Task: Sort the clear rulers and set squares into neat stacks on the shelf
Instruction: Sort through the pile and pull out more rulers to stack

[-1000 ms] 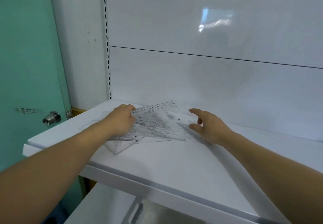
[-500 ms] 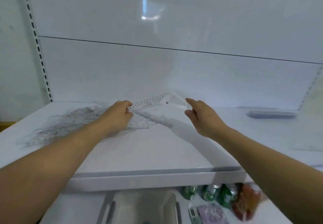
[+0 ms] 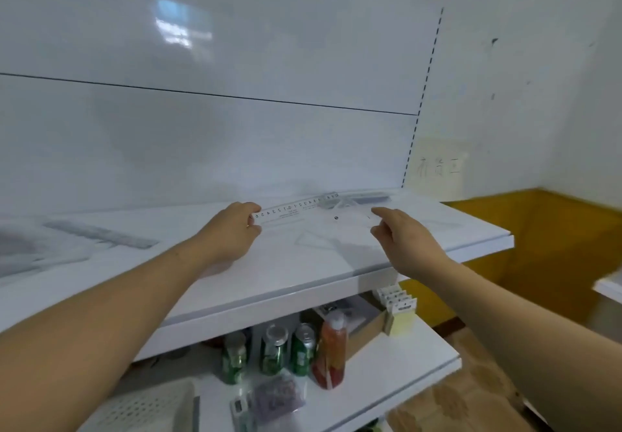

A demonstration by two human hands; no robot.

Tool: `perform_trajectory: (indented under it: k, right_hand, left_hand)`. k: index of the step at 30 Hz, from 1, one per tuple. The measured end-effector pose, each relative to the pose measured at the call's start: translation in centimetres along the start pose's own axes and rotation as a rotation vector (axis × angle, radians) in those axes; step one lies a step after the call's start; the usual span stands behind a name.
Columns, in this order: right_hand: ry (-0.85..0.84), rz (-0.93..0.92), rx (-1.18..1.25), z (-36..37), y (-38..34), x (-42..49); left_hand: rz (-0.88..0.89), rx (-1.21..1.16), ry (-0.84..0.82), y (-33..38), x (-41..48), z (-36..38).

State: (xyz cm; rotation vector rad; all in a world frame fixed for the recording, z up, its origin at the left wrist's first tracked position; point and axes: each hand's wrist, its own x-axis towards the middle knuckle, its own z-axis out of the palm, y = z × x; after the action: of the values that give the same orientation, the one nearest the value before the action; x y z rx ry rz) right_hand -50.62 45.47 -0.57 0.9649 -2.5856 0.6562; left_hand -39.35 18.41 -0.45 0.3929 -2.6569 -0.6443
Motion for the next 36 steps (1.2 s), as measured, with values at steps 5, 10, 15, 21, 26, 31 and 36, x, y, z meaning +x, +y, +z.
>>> perform_trajectory:
  k: [5,10,15,21,26,31,36]
  right_hand:
    - [0.010,0.054,0.048,-3.4,9.7,-1.2]
    - [-0.008,0.085,0.102,-5.1,17.1,-0.4]
    - [-0.074,0.078,0.101,-4.0,20.7,2.2]
    - [-0.163,0.076,0.068,-2.3,23.8,6.8]
    - [-0.265,0.021,0.027,-1.8,25.7,9.3]
    - [-0.332,-0.075,0.015,-1.8,26.8,11.0]
    - [-0.422,-0.160,0.046,-1.7,28.1,11.8]
  left_hand:
    - [0.026,-0.016,-0.028,7.7,3.0,5.8]
    - [-0.007,0.011,-0.049,13.1,5.7,9.9]
    - [-0.052,0.024,-0.073,14.8,8.4,12.3]
    - [-0.046,-0.003,-0.062,14.5,12.9,14.2]
    - [-0.052,-0.023,-0.041,14.8,15.0,15.5]
    - [-0.094,-0.001,-0.008,14.9,15.7,15.8]
    - [-0.190,0.029,0.022,14.5,16.3,16.1]
